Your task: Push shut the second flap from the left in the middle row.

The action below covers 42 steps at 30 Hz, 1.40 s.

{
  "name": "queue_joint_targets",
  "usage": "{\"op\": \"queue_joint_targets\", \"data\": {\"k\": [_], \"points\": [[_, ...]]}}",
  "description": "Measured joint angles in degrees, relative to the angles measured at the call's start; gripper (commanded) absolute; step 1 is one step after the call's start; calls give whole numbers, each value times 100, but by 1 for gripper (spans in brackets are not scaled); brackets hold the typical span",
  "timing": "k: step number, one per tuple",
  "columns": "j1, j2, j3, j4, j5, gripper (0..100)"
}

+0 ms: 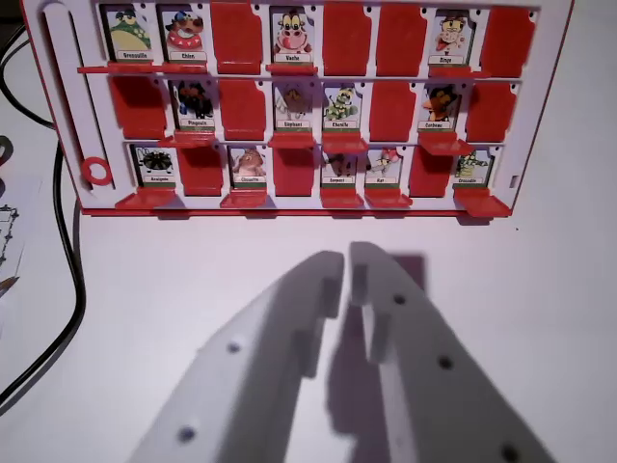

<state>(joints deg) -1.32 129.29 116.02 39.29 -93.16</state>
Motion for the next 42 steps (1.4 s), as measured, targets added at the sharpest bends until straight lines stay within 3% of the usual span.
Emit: {"op": "queue_joint_targets", "data": {"k": [18,25,33,42], "points": [[-325,-2329,202,-2039,9,0],[-668,-3261,149,-2496,149,0],[-1037,-4254,-712,-2689,229,0],[-1195,-5309,-1670,-2742,237,0]]}}
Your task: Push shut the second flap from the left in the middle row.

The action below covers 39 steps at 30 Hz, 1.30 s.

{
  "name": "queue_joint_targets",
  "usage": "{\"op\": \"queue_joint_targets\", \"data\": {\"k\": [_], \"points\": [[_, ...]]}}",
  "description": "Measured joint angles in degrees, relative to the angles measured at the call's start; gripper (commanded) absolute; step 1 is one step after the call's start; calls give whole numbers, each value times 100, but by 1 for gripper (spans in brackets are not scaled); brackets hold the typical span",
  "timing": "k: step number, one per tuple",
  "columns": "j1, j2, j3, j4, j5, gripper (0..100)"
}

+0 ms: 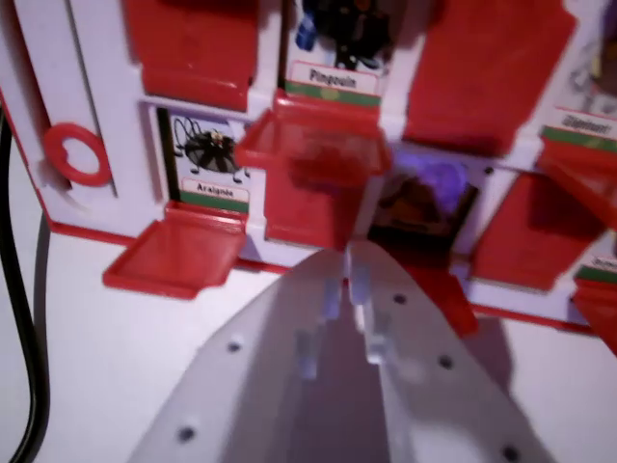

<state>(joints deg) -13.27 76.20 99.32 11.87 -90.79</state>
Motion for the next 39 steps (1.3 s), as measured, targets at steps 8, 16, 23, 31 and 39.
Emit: {"op": "queue_joint_targets", "data": {"k": [8,16,23,31,39], "points": [[-9,-624,-501,0,35,0],[-79,-896,-809,0,35,0],[-132,-1090,-1222,0,35,0],[-132,-1213,-1450,-220,18,0],[-123,-1239,-1485,-589,-211,0]]}}
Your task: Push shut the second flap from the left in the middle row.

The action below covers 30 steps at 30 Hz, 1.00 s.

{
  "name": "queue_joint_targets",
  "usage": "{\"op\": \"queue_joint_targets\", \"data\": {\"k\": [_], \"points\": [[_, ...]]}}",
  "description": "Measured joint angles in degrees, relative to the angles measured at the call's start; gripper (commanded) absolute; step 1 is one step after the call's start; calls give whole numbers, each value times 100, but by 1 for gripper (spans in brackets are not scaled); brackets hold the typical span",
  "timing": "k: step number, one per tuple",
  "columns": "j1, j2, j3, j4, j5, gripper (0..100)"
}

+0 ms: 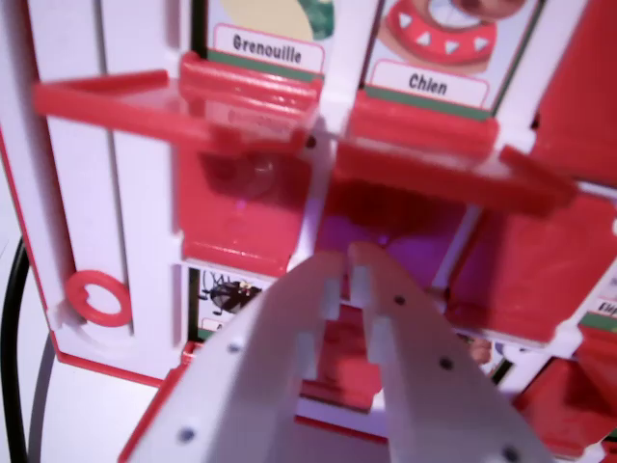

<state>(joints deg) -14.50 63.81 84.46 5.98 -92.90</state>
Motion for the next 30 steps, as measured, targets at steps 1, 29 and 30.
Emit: {"op": "queue_joint_targets", "data": {"k": [1,29,30], "points": [[0,-18,-26,-18,-9,0],[299,2628,1934,615,229,0],[360,2909,2162,686,229,0]]}}
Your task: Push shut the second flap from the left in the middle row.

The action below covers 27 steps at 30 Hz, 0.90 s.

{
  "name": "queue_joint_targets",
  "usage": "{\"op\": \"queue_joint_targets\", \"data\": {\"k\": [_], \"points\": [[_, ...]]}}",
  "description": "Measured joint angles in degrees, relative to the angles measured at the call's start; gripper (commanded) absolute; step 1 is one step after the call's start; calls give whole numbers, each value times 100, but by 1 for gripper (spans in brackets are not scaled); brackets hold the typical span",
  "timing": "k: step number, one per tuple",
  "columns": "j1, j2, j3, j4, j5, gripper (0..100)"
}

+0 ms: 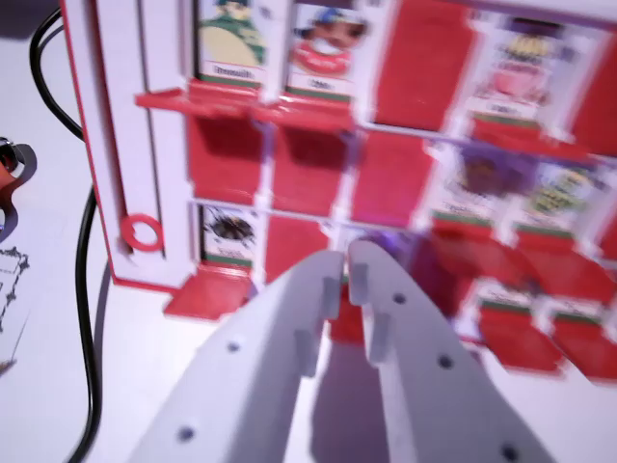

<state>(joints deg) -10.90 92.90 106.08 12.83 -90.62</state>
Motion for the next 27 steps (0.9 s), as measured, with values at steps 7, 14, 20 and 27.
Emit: {"op": "queue_joint_targets", "data": {"k": [7,14,20,27], "points": [[554,1758,1187,510,-132,0],[879,2918,1266,1336,-316,0],[1002,3401,1266,1960,-457,0],[993,3524,1266,2127,-501,0]]}}
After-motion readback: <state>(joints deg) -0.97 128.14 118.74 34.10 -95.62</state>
